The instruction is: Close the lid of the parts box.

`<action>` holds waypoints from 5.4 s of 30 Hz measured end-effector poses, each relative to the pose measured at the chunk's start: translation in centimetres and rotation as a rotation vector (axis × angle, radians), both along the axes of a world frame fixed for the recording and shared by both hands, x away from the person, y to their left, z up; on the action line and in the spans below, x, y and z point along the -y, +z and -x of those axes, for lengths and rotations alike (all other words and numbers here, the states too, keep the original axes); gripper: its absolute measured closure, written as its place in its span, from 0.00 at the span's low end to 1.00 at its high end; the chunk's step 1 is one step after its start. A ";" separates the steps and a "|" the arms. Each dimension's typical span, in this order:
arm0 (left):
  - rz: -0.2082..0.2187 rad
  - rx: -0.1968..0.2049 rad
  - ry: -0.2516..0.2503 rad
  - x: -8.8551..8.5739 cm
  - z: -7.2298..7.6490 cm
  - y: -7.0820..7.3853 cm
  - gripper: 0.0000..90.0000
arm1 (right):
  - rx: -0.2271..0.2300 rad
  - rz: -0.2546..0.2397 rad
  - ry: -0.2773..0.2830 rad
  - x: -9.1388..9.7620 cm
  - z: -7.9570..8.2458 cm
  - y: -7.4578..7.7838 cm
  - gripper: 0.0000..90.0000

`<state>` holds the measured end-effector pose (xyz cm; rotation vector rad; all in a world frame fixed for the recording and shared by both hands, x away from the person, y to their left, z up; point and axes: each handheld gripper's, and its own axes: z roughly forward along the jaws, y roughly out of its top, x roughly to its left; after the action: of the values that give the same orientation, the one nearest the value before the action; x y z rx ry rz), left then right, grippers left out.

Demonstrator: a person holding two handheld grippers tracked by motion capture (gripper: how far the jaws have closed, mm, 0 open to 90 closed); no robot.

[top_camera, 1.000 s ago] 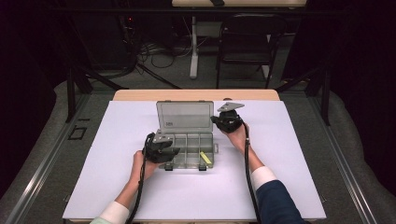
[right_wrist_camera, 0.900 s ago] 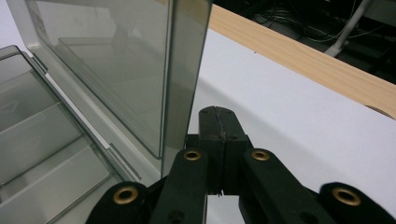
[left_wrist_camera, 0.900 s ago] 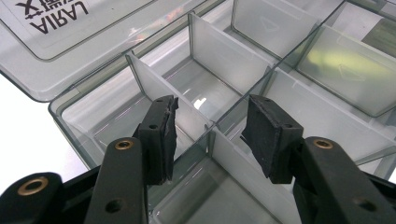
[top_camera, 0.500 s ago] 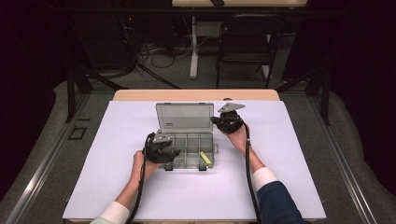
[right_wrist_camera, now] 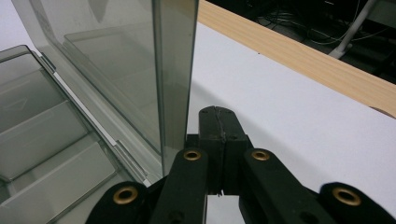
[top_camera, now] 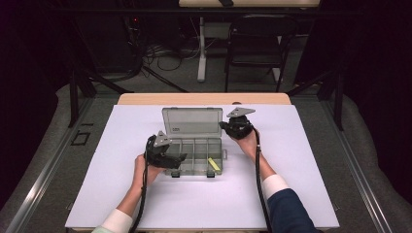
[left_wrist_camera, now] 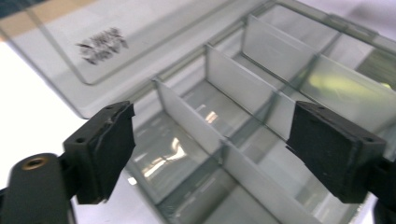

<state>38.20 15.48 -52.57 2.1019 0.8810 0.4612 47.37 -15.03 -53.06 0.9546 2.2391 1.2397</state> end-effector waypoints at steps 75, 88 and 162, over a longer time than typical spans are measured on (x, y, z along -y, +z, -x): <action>0.059 0.039 0.016 -4.0 -6.1 3.9 0.83 | -0.016 0.041 0.076 -0.1 1.9 4.1 0.85; 0.053 0.049 -0.008 -4.2 -4.9 3.6 0.83 | 0.017 0.060 0.080 -0.2 3.2 4.1 0.86; 0.081 0.010 -0.056 -4.8 -2.5 6.7 1.00 | 0.016 0.121 0.118 1.5 6.2 2.6 0.56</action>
<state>40.71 20.24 -45.90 2.0429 0.8190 0.4000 41.20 -16.51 -50.46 0.7746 2.3579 1.1410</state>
